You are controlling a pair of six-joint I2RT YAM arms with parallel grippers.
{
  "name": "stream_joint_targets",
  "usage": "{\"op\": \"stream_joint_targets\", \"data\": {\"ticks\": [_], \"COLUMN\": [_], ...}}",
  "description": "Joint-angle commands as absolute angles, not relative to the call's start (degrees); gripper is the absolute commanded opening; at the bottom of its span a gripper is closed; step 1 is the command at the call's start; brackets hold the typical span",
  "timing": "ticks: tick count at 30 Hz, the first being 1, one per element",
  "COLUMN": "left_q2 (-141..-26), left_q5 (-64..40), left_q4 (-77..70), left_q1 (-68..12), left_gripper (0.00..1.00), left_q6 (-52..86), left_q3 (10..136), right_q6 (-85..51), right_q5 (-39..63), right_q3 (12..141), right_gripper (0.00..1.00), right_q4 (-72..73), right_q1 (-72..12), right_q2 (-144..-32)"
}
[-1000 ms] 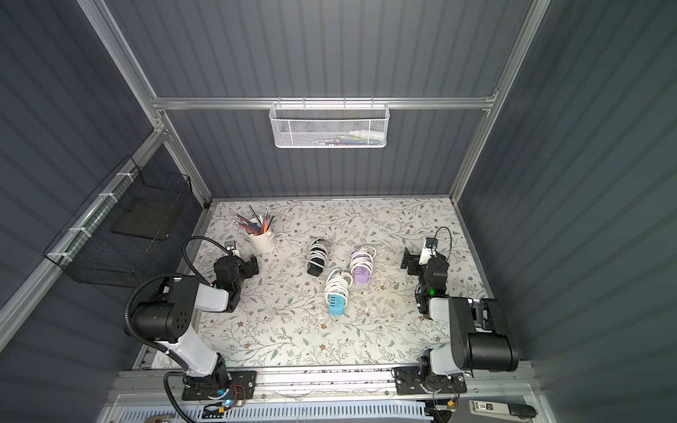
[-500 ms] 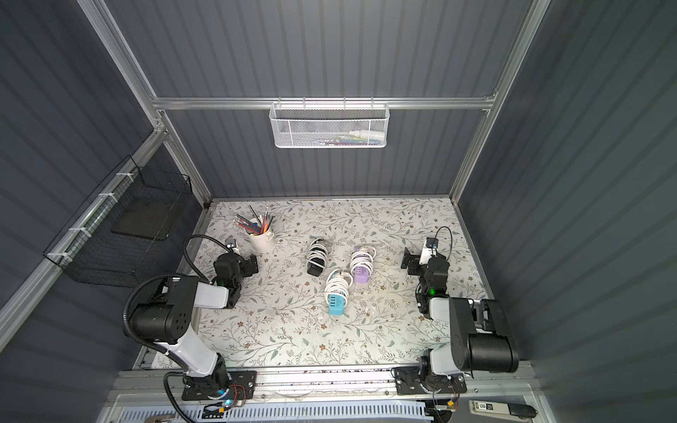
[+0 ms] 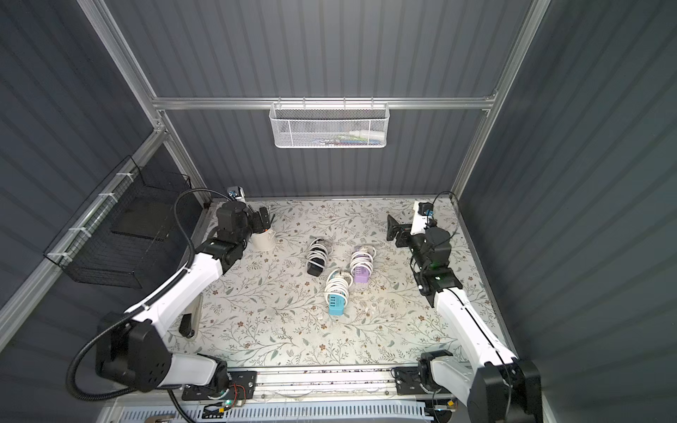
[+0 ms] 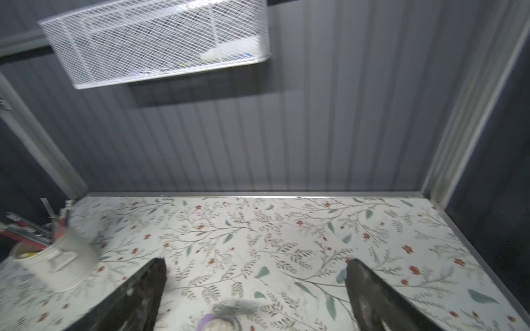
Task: Unwrap the cord wrapped around the power strip
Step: Pick up the power strip from the center of the board.
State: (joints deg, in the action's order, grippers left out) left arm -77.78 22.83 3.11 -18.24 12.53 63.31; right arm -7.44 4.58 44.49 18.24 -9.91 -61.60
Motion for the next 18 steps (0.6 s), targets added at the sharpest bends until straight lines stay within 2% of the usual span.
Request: {"op": "stream_joint_targets", "data": {"ticks": [1, 4, 6, 8, 9, 10, 13, 15, 18], "left_q2": [-75.4, -72.2, -69.3, -67.2, -66.6, -66.4, -67.0, -67.2, -68.6], "left_q5": [16.8, 14.7, 11.7, 9.7, 9.6, 9.4, 9.2, 8.5, 4.1], "left_q4": [9.4, 10.6, 9.4, 7.5, 7.4, 8.0, 11.6, 11.8, 11.1], "left_q1": [-17.0, -17.6, -18.4, -19.0, -19.3, -19.4, -19.7, -19.9, -19.8], "left_gripper": [1.0, 1.0, 1.0, 1.0, 1.0, 1.0, 1.0, 1.0, 1.0], "left_q6": [16.5, 16.8, 16.8, 17.0, 17.0, 16.9, 16.4, 16.3, 18.8], "left_q3": [62.2, 62.3, 61.0, 58.6, 57.9, 57.6, 58.1, 57.4, 57.3], "right_q6": [-5.4, -1.9, -2.8, -5.2, -8.7, -12.2, -6.9, -3.5, -8.4], "right_q5": [2.6, -4.9, -14.1, -18.4, -26.5, -30.1, -14.9, -7.1, -7.2], "right_q3": [50.5, 58.2, 67.5, 76.8, 80.8, 84.1, 83.3, 70.4, 60.6], "right_gripper": [0.99, 0.99, 0.99, 0.99, 0.99, 0.99, 0.99, 0.99, 0.99], "right_q4": [3.9, -4.4, -13.2, -22.6, -26.3, -30.1, -31.0, -16.9, -6.9], "right_q1": [-14.5, -20.5, -23.5, -24.7, -26.0, -27.1, -28.0, -28.0, -27.2], "right_q2": [-62.6, -63.6, -68.4, -74.3, -77.3, -79.4, -79.1, -73.0, -66.1]}}
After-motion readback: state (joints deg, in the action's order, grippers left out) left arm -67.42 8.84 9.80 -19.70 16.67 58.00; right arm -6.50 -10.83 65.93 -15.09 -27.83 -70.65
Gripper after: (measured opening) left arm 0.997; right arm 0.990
